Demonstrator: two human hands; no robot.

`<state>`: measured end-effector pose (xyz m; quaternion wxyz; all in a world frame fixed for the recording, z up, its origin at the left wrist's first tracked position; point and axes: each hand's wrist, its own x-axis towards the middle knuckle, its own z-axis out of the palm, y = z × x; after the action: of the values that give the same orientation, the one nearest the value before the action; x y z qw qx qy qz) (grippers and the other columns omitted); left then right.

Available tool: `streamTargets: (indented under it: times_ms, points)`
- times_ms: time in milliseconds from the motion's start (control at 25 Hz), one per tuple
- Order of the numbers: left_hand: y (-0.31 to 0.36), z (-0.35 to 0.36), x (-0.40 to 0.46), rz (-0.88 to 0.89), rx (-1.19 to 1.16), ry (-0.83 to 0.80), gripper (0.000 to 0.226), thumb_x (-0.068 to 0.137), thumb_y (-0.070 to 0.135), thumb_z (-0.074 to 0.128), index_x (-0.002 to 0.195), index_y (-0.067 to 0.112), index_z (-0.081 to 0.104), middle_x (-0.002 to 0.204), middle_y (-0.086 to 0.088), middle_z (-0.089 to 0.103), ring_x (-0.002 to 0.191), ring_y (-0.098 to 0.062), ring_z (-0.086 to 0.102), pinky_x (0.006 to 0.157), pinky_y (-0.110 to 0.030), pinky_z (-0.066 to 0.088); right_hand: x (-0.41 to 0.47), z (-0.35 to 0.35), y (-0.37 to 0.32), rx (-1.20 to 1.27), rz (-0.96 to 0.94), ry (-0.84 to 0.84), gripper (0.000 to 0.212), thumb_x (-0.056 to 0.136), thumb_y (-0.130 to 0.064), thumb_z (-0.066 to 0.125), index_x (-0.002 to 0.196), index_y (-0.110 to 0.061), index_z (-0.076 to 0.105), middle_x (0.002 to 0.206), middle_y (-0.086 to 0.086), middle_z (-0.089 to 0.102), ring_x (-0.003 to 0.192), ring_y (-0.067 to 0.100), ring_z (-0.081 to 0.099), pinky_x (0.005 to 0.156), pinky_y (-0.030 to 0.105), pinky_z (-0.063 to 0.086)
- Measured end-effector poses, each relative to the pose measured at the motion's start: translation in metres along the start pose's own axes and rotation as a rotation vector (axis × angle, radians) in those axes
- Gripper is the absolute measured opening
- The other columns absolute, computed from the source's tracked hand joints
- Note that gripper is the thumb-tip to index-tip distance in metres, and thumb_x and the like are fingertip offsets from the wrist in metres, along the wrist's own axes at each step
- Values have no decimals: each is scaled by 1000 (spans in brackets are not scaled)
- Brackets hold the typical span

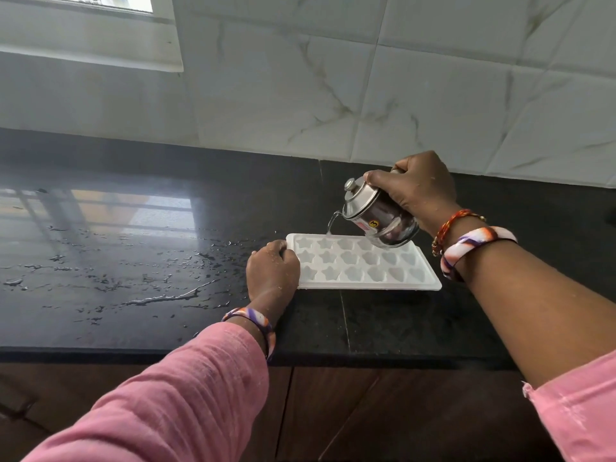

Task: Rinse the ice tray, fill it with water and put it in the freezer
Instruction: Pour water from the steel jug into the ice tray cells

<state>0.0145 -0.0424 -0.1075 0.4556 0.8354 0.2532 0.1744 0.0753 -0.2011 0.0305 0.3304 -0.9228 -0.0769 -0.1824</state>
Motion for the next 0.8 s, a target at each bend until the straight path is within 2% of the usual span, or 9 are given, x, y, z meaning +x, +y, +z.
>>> streamTargets:
  times_ms: [280,400,480,560,680,800]
  points:
    - [2,0,0,5,4,4,33,90,17,44,110,12,70,113,-10,70,101,-31,59,92,-39,47,1,-6,1,-27,-45,9,43,79,-41,67,48,-20,47,50,-5,46,48,7,41,48,18,29]
    - [2,0,0,7,7,4,33,91,17,44,110,12,70,114,-10,69,101,-31,59,93,-40,47,2,-8,5,217,93,19,40,77,-32,71,48,-18,48,49,-4,47,48,9,43,48,20,34]
    - [2,0,0,11,4,2,32,90,16,45,108,11,70,112,-11,70,100,-32,60,91,-40,48,2,-10,7,455,241,26,33,76,-26,73,51,-17,53,55,-3,53,56,11,50,55,22,42]
    - [2,0,0,13,4,2,31,89,16,45,106,11,71,110,-11,70,99,-33,60,90,-40,49,3,-11,10,538,310,34,28,76,-24,73,55,-16,57,59,-3,57,61,12,53,61,25,46]
    - [2,-1,0,16,3,5,30,89,16,45,103,10,71,109,-12,70,98,-33,59,90,-40,48,5,-14,15,440,257,63,31,76,-28,72,53,-16,56,58,-1,57,60,15,54,64,29,48]
    - [2,-1,-1,18,-1,2,30,90,16,45,104,10,70,110,-11,70,99,-31,59,93,-41,48,5,-17,17,199,144,73,35,79,-34,67,52,-16,53,53,-2,54,53,14,51,56,23,42]
